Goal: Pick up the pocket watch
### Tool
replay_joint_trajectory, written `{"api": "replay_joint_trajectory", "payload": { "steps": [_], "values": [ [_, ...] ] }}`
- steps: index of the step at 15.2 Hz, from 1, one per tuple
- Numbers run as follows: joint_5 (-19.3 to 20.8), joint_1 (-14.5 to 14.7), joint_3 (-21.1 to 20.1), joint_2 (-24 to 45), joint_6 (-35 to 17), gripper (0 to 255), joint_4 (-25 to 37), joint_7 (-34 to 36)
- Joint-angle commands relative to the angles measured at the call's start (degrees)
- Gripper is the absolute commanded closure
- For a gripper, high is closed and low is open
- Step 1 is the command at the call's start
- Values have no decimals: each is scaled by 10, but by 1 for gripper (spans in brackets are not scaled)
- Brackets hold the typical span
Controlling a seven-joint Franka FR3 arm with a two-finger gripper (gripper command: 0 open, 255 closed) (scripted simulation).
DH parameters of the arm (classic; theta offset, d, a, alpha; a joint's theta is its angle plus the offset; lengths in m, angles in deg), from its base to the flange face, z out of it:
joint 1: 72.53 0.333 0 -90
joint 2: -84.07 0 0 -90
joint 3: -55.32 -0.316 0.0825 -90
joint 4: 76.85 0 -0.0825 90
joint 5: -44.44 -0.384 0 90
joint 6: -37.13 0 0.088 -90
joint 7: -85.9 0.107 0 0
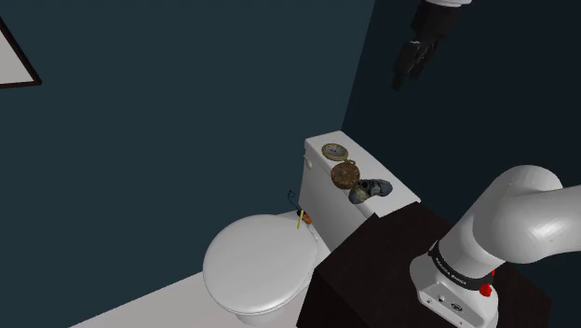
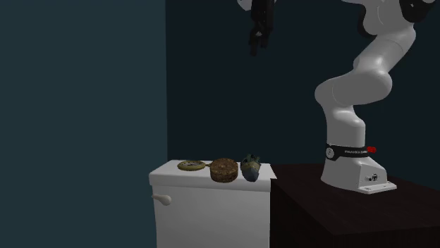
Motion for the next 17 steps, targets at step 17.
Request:
{"api": "replay_joint_trajectory", "payload": {
  "steps": [17],
  "values": [
    [28,-32,88,156,-334,0,-163,-30]
  ]
}}
